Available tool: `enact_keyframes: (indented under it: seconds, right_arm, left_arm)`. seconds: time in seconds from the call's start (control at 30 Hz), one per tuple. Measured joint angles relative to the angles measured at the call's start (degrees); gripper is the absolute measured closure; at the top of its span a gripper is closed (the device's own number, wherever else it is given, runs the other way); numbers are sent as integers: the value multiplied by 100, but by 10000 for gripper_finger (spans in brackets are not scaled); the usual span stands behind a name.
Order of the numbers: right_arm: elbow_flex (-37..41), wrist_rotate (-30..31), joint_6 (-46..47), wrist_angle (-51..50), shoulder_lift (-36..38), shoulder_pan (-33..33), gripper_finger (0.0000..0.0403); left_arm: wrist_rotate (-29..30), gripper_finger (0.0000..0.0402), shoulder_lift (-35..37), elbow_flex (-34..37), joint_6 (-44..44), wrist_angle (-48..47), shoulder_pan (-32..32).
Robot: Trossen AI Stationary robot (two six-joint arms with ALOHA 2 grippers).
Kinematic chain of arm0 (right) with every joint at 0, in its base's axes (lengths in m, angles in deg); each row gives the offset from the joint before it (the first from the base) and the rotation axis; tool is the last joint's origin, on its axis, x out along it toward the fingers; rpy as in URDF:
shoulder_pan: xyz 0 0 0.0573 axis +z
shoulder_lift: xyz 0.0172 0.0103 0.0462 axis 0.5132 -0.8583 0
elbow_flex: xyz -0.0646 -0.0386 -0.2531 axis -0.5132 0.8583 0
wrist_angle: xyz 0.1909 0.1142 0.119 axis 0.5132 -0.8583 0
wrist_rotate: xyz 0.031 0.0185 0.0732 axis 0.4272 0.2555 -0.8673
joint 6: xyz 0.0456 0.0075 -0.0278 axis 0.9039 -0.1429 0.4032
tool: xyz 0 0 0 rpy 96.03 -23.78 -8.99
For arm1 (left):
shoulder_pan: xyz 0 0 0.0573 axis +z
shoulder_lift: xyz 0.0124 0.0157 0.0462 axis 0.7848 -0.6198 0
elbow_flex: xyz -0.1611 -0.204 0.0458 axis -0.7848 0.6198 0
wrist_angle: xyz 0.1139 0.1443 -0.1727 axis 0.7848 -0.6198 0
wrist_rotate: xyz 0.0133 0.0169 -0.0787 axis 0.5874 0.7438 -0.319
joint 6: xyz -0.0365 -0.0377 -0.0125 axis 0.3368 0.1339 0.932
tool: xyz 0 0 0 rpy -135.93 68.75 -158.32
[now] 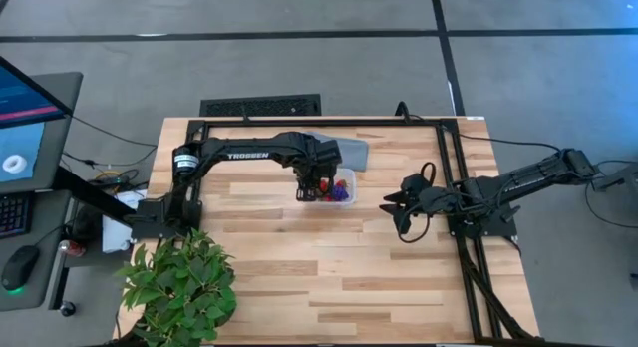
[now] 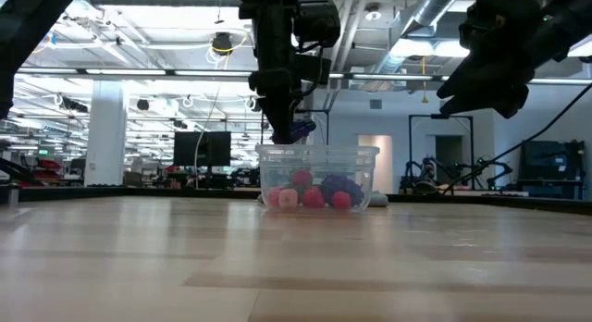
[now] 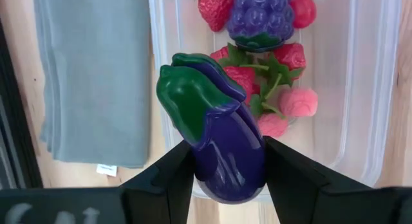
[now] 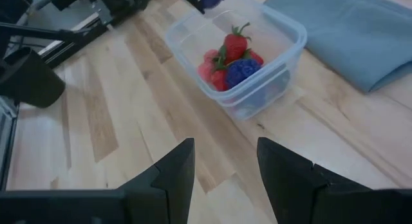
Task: Pick and placing Produce into tupperware
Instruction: Put the purple eggplant into the transparent bin
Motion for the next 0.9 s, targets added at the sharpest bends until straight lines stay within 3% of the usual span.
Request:
enact_keyframes:
  seconds: [0.67, 0.9]
  right_arm:
    - [0, 114, -9, 1, -2, 0, 212]
    - [0, 108, -9, -2, -2, 0, 212]
  left_arm:
    - [-243, 247, 0, 0, -336, 150, -2]
    - [-339, 217, 0, 0, -197, 149, -2]
